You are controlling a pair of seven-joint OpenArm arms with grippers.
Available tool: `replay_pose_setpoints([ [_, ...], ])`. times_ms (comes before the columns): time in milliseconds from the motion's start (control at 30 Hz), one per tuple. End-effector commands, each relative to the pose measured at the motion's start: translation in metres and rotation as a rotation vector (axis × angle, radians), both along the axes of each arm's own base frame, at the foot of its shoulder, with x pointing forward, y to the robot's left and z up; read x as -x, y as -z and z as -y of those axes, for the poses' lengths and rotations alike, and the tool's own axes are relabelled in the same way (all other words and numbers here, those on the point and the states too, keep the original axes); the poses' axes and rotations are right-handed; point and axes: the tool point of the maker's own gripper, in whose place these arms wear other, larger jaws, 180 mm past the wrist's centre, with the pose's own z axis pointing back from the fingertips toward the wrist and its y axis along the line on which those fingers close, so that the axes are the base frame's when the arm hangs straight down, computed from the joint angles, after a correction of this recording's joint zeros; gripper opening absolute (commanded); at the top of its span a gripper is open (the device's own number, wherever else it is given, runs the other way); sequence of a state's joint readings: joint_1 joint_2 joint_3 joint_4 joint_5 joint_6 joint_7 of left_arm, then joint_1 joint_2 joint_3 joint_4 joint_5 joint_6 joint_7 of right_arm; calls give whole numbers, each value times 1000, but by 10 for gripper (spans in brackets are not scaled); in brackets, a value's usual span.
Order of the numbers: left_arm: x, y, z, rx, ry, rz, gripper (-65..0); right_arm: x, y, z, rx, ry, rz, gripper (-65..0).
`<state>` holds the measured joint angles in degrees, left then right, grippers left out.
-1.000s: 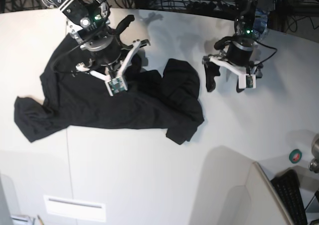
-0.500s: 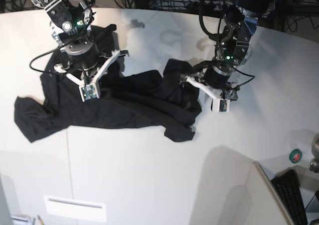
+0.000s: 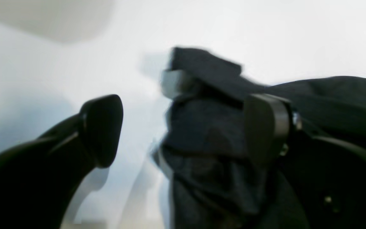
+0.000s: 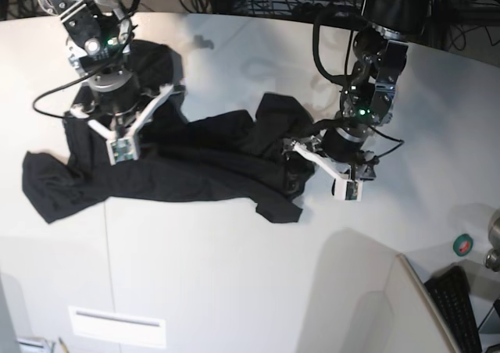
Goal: Layout the t-shirt on the table in an organized manner, then fold the t-shirt properly
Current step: 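Grasp the shirt edges with both grippers, then lift the shirt with both grippers and lay it spread on the table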
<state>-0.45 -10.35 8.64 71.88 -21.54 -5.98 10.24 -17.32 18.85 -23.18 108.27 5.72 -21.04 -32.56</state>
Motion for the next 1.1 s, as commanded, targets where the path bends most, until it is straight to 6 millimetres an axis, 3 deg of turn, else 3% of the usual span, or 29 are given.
replay_pose_setpoints([
  [0,-20,-23,10,42,-8,79,-87,-9,-13,5,10,4,56,-650],
  [100,-33,-25,29,86,-14,82,-87,-10,-13,8,15,6,58,-650],
  [200,-41,-15,47,126,-23,45,-87,-9,-13,7,14,4,57,-650],
  [500,-44,7,83,195,-34,-30,-87,-9,-12,5,13,2,53,-650],
  [833,-72,23,64,250,-168,-88,-97,-2,-6,8,20,6,32,-650],
  [900,-77,21,66,248,-162,-84,-207,-2,-4,10,25,9,26,-650],
  [1000,-90,16,66,244,-159,-83,-564,-3,7,16,45,16,5,-650],
  [1033,-94,15,66,240,-156,-88,-650,-7,7,17,51,19,6,-650],
  [1067,-99,14,70,238,-149,-94,-650,-10,9,20,58,22,5,-650],
])
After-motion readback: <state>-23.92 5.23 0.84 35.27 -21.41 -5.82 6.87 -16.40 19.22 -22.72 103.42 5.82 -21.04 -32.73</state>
